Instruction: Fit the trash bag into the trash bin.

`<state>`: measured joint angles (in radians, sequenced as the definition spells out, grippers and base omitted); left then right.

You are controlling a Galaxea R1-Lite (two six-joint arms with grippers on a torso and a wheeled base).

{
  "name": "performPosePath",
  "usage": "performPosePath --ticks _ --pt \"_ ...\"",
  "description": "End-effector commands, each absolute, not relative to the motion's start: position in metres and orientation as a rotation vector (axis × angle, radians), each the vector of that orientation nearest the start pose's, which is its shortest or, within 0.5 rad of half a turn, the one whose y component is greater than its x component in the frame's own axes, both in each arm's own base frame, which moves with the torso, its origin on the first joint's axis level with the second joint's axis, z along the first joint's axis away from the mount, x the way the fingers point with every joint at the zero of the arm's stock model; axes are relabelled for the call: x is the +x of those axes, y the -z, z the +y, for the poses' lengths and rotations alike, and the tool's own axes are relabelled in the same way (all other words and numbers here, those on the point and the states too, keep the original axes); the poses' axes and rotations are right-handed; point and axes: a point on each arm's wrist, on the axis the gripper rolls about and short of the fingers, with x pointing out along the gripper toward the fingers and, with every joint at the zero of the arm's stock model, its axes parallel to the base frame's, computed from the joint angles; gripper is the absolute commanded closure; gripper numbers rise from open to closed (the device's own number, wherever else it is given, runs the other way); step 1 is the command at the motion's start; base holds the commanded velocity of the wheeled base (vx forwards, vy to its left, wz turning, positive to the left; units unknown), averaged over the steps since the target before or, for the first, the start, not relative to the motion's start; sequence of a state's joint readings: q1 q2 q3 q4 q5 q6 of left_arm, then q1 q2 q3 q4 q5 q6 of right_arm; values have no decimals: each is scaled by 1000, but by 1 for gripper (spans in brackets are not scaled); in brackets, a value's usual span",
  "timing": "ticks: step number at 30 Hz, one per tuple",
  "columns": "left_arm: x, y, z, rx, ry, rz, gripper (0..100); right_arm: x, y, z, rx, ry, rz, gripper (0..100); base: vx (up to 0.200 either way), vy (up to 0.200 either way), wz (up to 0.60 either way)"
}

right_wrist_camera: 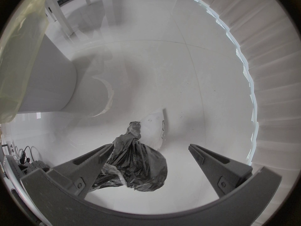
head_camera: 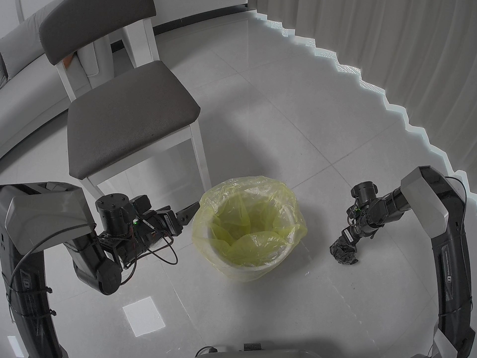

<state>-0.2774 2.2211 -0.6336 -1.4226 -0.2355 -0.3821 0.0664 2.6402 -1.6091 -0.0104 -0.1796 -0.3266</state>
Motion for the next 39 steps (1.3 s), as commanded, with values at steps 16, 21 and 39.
performPosePath --ticks 16,21,39 --pt "350 -34 -107 -365 476 271 0 487 57 57 -416 -66 1083 0 0 0 0" --pt "352 -29 -108 -367 476 273 0 487 55 59 -417 7 1135 0 0 0 0" --pt "356 -25 -102 -369 460 266 0 488 60 71 -385 28 1194 0 0 0 0"
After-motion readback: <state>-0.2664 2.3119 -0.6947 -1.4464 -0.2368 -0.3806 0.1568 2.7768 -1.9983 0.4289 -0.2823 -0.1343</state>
